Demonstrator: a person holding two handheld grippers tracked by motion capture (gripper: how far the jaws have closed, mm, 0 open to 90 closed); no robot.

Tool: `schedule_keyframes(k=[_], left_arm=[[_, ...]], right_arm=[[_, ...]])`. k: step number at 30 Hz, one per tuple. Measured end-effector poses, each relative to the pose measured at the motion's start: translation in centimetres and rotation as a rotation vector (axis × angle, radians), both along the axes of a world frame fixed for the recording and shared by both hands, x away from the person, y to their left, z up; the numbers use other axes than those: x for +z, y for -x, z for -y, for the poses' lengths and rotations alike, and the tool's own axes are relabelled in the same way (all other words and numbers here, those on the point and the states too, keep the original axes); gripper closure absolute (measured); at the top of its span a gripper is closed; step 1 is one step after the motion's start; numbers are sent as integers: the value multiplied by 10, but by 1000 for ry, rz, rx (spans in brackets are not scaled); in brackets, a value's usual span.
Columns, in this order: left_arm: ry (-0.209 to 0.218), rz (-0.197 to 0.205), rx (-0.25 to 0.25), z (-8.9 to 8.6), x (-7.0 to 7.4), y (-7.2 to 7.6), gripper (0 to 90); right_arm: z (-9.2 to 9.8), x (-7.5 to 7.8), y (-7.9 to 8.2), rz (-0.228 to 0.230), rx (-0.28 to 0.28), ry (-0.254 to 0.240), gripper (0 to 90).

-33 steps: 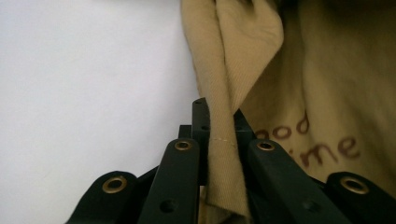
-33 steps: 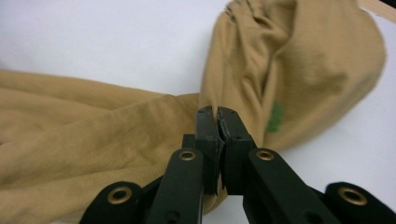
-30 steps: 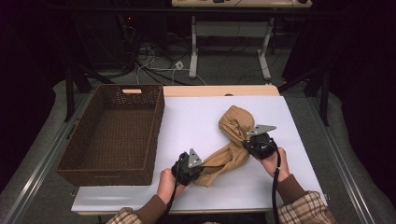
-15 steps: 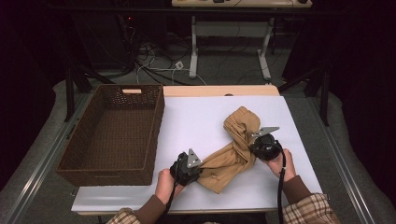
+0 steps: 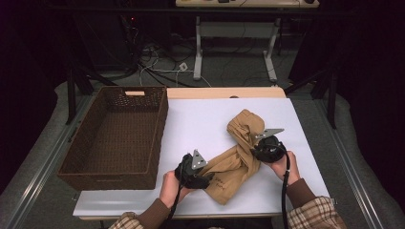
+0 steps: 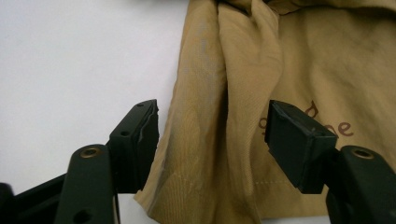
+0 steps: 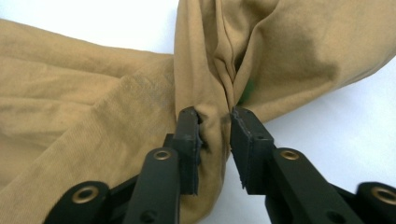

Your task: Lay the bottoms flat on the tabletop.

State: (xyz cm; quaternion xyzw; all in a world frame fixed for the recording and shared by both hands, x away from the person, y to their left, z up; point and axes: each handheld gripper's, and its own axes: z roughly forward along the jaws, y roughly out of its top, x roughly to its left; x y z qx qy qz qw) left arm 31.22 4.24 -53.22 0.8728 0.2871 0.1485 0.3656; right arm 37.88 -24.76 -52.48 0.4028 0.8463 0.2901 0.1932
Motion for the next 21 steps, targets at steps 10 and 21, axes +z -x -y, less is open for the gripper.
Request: schedule_keyframes(k=[10, 21], left_arm=[[4, -3, -22, 9, -1, -6, 328], [-4, -71, -32, 14, -2, -17, 299]], right_arm=[[-11, 4, 0, 19, 6, -15, 562], [-20, 8, -4, 49, 11, -29, 545]])
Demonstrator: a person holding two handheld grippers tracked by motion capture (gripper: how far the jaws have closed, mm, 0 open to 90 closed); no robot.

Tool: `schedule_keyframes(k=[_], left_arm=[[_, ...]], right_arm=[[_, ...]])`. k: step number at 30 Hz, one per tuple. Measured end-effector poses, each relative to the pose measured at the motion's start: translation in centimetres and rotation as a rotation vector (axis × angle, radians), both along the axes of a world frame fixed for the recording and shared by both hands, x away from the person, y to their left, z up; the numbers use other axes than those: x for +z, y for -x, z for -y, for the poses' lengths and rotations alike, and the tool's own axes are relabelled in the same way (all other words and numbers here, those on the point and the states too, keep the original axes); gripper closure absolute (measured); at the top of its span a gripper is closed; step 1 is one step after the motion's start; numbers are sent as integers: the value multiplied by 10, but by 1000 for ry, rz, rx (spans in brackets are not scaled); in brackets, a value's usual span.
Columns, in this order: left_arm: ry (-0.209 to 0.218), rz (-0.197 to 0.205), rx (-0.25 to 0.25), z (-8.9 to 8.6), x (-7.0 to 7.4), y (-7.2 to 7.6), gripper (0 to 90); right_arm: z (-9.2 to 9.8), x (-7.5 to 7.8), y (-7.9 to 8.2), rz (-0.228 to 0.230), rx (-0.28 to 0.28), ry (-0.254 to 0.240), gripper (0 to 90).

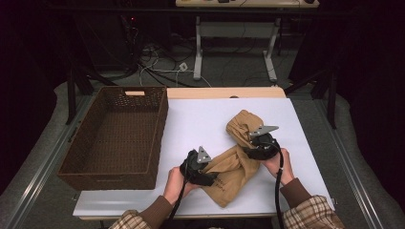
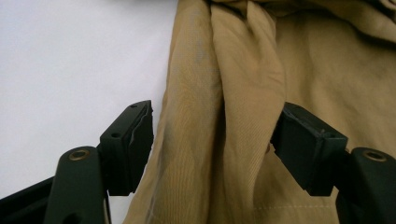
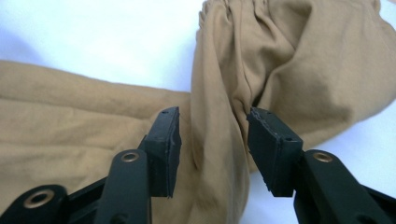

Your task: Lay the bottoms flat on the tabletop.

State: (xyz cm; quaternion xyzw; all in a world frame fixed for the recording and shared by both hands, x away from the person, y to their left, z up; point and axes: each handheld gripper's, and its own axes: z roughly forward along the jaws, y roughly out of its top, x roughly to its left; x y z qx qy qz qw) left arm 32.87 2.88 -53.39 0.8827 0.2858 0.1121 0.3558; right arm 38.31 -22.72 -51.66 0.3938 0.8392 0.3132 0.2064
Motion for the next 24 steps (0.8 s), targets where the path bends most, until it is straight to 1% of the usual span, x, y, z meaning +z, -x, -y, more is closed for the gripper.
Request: schedule_keyframes(k=[3, 7, 8, 11, 13, 15, 16, 17, 18, 20, 21, 22, 24], left_arm=[[-3, 2, -7, 2, 0, -2, 275], [-7, -11, 2, 5, -3, -6, 253], [-4, -20, 6, 5, -4, -8, 246], [-2, -27, 11, 6, -6, -9, 251], [-9, -31, 4, 7, -7, -10, 271], [-12, -33, -3, 9, -9, -11, 323], [-15, -35, -4, 9, -10, -11, 379], [-17, -39, -13, 10, -13, -12, 411], [-20, -41, -19, 11, -14, -11, 483], [-50, -22, -17, 12, -17, -10, 567], [-49, -16, -27, 12, -18, -9, 616], [-38, -17, -32, 11, -19, -8, 643], [-36, -18, -44, 11, -19, -7, 716]], right_arm=[[-4, -1, -2, -3, 8, 8, 588], [-7, -5, -5, -18, 10, 18, 697], [-7, -6, -5, -21, 8, 23, 721], [-8, -7, -6, -26, 4, 29, 789], [-8, -7, -6, -21, 4, 28, 829], [-8, -7, -6, -15, 2, 31, 850], [-8, -6, -5, -12, 6, 32, 859], [-9, -6, -5, -7, 6, 30, 863], [-9, -5, -4, -5, 4, 26, 867], [-9, -4, -3, 6, 6, 29, 868], [-9, -3, -2, 13, 4, 26, 868], [-9, -2, -1, 13, 3, 23, 868], [-7, 0, 1, 21, 0, 14, 868]])
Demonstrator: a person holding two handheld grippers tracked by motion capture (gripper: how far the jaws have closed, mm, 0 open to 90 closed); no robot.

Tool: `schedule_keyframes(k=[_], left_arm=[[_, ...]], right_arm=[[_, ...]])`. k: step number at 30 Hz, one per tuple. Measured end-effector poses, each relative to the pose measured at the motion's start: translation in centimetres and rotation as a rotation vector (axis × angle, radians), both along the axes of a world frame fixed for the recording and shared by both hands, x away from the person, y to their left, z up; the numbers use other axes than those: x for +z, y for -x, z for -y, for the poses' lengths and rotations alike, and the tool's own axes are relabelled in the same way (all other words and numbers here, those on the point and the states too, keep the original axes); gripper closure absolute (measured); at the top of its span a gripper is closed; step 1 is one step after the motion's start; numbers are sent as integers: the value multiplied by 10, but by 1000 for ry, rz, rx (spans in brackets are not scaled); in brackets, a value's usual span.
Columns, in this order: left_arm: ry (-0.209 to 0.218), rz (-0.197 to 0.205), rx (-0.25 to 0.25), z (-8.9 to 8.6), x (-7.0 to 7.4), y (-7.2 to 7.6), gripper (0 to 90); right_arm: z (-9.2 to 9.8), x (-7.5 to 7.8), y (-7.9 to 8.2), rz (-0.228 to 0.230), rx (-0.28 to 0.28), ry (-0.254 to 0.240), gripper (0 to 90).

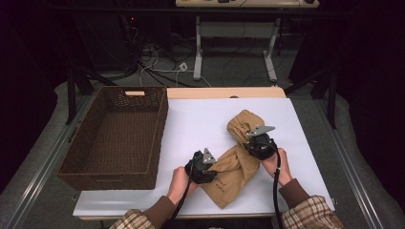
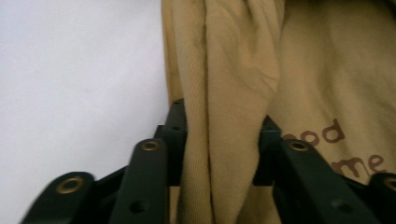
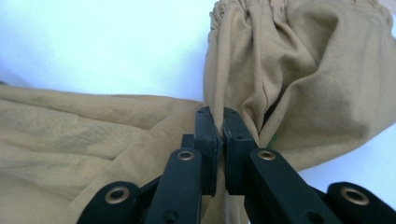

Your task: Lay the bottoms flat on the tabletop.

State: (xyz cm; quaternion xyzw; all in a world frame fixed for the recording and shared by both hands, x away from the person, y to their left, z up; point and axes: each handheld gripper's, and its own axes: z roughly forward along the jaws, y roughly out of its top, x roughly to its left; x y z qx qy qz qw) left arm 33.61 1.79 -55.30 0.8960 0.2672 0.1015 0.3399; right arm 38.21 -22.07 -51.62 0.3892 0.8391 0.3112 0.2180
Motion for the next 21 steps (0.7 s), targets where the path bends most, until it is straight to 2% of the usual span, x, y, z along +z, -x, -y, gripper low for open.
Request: schedule_keyframes(k=[4, 8, 10, 14, 21], left_arm=[[17, -4, -9, -1, -1, 1, 862], [18, 11, 1, -4, 0, 4, 877], [12, 29, 22, -9, 2, 4, 877], [8, 35, 48, -15, 6, 5, 878], [-20, 47, 44, -21, 11, 14, 878]], right_arm=[[4, 3, 3, 18, -6, -11, 869], [7, 8, 7, 49, -6, -22, 870], [9, 9, 9, 52, -1, -24, 870], [16, 4, 4, 11, -22, -44, 870], [27, -2, 4, -42, -31, -24, 858]])
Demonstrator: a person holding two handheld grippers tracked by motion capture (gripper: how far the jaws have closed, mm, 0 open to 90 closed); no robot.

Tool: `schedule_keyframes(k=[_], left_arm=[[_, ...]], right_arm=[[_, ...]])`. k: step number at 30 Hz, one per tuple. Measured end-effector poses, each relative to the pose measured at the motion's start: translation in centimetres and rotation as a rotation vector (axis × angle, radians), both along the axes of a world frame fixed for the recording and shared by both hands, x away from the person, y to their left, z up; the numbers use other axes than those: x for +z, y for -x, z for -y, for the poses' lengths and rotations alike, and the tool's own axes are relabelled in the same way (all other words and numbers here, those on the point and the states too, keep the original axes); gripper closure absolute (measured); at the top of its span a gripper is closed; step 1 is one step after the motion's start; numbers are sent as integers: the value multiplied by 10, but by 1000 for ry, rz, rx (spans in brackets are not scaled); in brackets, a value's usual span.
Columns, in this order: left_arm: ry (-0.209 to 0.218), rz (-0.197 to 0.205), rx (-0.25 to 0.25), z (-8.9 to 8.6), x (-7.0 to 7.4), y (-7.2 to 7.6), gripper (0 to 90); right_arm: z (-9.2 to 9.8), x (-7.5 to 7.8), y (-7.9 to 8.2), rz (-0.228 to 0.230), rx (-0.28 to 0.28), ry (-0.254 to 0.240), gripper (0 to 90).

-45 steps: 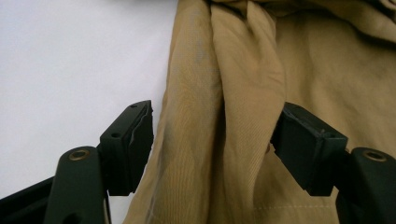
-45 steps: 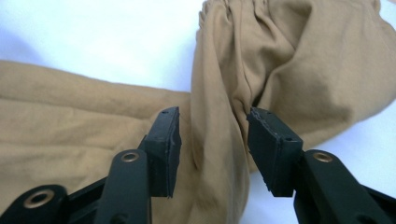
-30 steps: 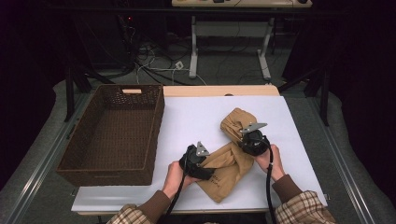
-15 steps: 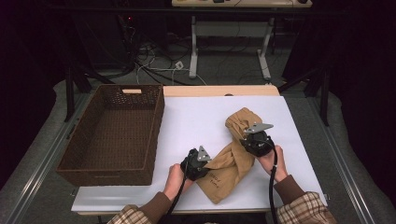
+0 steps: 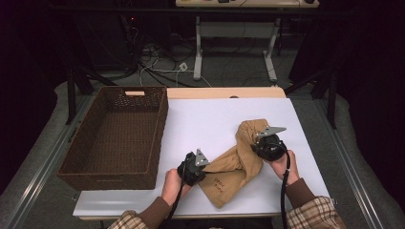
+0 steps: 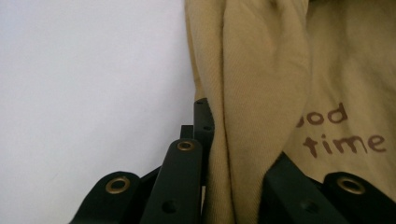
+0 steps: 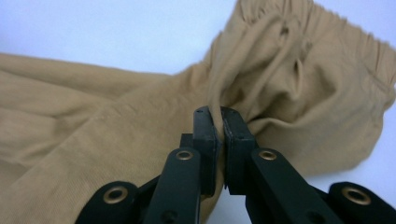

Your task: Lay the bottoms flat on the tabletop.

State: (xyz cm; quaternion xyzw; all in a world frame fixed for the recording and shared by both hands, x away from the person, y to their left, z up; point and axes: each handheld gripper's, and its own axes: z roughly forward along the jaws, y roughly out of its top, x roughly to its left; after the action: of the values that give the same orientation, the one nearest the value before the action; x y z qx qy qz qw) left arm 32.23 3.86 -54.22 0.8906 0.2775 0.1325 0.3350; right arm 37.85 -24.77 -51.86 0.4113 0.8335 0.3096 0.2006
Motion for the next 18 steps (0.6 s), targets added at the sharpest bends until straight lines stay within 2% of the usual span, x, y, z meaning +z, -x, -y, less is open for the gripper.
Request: schedule_keyframes(k=[5, 8, 10, 13, 15, 18], left_arm=[[-16, -2, -11, 0, -1, 1, 872], [-4, -2, -4, -1, -1, -2, 774], [16, -3, 3, -2, 2, -4, 661], [38, 4, 13, -2, 4, -5, 568], [51, -1, 16, 0, 3, -8, 544], [56, -16, 12, 5, 2, -12, 523]], right_arm=[[1, -5, -2, -36, 1, 24, 831], [-2, -6, -2, -37, 3, 43, 796], [-3, -5, -2, -19, 3, 44, 746], [-4, -1, -1, 2, 6, 38, 682], [-7, 2, 0, 17, 11, 37, 640], [-11, 6, 1, 42, 10, 26, 632]])
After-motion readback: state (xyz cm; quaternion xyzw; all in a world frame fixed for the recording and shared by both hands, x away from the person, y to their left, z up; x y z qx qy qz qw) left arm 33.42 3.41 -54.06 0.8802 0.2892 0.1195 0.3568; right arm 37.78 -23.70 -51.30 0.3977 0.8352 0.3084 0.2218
